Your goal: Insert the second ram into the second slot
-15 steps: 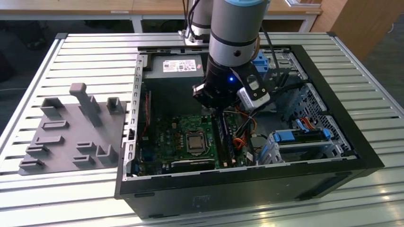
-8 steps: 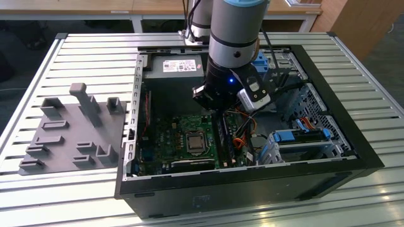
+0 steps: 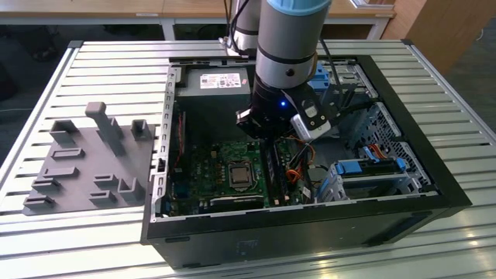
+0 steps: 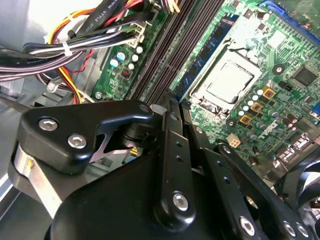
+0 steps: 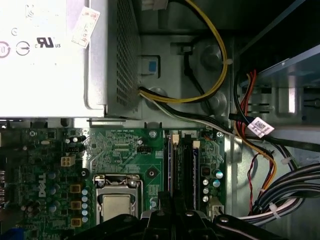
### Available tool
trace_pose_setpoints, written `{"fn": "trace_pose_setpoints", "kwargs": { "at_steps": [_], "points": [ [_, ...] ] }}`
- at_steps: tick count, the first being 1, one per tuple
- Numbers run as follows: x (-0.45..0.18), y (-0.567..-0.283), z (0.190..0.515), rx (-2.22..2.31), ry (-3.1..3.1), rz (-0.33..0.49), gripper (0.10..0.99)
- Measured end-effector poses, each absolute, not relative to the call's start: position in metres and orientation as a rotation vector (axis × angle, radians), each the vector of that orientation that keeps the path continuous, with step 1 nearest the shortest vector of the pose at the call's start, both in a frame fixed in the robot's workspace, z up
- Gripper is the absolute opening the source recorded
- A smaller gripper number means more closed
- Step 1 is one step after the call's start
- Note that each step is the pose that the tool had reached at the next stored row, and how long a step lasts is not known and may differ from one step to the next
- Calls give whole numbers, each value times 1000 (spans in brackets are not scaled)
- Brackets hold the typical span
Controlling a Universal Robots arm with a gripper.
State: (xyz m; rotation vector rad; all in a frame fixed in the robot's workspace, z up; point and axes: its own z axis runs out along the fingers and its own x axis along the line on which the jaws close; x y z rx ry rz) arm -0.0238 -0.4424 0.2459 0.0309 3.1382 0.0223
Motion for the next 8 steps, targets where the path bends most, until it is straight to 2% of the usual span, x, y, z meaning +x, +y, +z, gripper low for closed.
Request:
{"fn": "trace_pose_setpoints", "kwargs": {
  "at_steps": [8],
  "points": [
    [-22,-442,245,30,3138,20,137]
  ]
}}
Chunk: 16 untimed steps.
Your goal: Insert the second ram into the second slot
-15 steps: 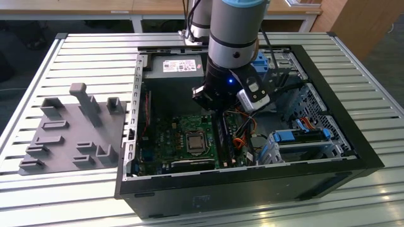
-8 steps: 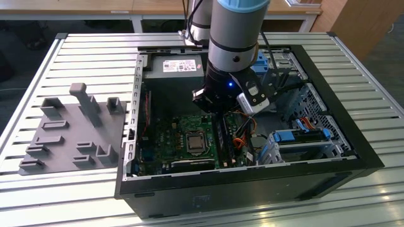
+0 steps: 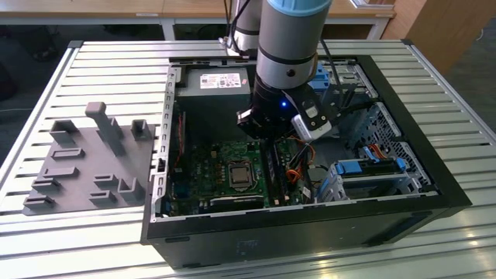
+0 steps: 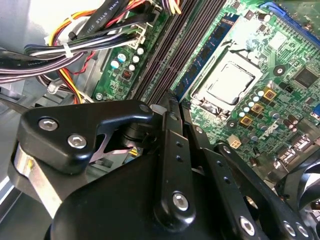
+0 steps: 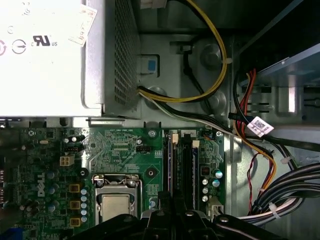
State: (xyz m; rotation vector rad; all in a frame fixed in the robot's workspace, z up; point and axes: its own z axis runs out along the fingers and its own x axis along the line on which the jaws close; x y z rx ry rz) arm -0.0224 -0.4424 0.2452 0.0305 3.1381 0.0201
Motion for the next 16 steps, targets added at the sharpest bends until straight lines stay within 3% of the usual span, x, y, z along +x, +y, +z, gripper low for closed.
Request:
{"fn": "trace_pose_setpoints", "kwargs": {
  "at_steps": [16],
  "points": [
    [-15,-443,239,31,3141,20,137]
  ]
}}
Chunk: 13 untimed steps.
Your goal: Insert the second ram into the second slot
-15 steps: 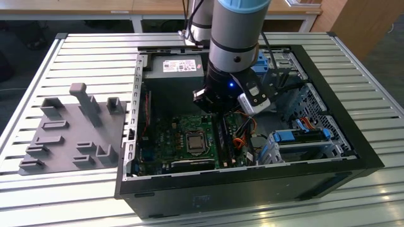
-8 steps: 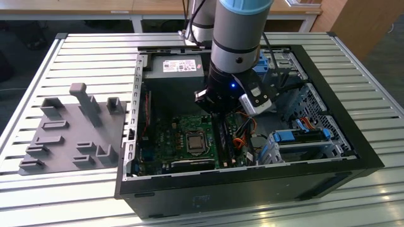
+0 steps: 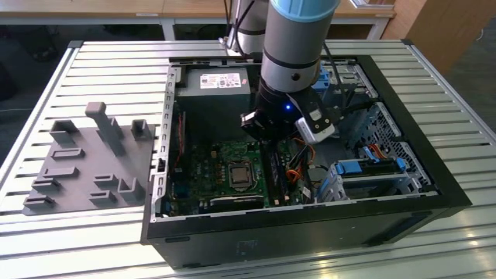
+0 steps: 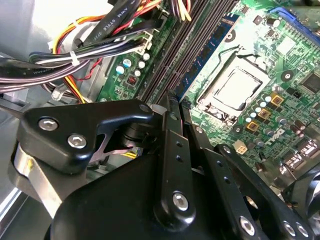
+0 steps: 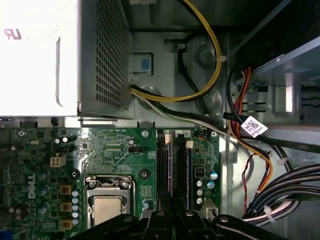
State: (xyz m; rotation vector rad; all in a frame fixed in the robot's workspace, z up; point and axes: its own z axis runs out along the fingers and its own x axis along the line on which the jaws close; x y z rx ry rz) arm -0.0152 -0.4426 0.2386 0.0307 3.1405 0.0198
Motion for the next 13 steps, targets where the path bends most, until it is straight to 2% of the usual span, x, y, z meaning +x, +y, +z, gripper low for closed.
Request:
{"fn": "trace_pose_setpoints", "kwargs": {
  "at_steps": [13],
  "points": [
    [-11,-456,226,32,3181,20,137]
  ]
}}
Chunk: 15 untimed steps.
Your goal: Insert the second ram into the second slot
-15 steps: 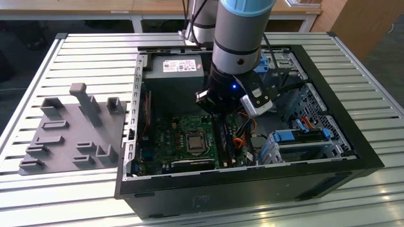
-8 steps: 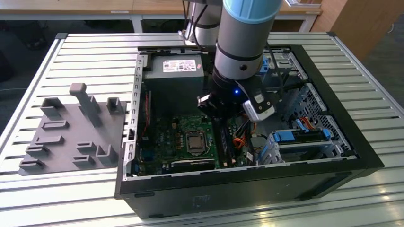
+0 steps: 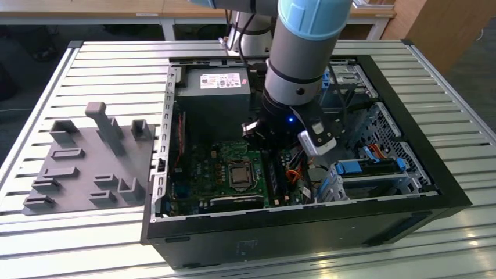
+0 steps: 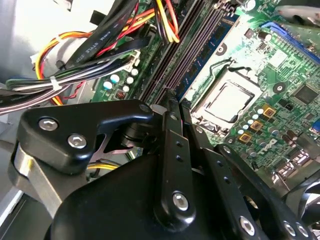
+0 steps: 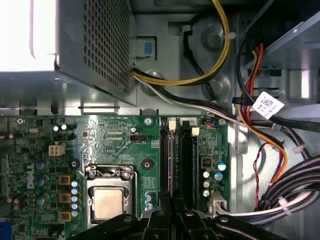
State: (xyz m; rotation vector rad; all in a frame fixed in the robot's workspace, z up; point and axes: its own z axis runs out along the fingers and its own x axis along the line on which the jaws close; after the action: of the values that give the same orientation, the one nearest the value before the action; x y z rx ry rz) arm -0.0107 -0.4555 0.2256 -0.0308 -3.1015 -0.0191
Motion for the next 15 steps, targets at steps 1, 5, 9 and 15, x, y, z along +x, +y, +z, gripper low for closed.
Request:
{"fn": "trace_pose_setpoints", "kwargs": {
  "at_steps": [1,5,9,15],
  "points": [
    [-11,-456,225,-31,-3101,-19,137],
    [-11,-456,225,-8,-3101,-20,137],
    [-11,-459,223,2,-3101,-20,137],
    [-11,-460,223,2,-3101,-18,137]
  ]
}}
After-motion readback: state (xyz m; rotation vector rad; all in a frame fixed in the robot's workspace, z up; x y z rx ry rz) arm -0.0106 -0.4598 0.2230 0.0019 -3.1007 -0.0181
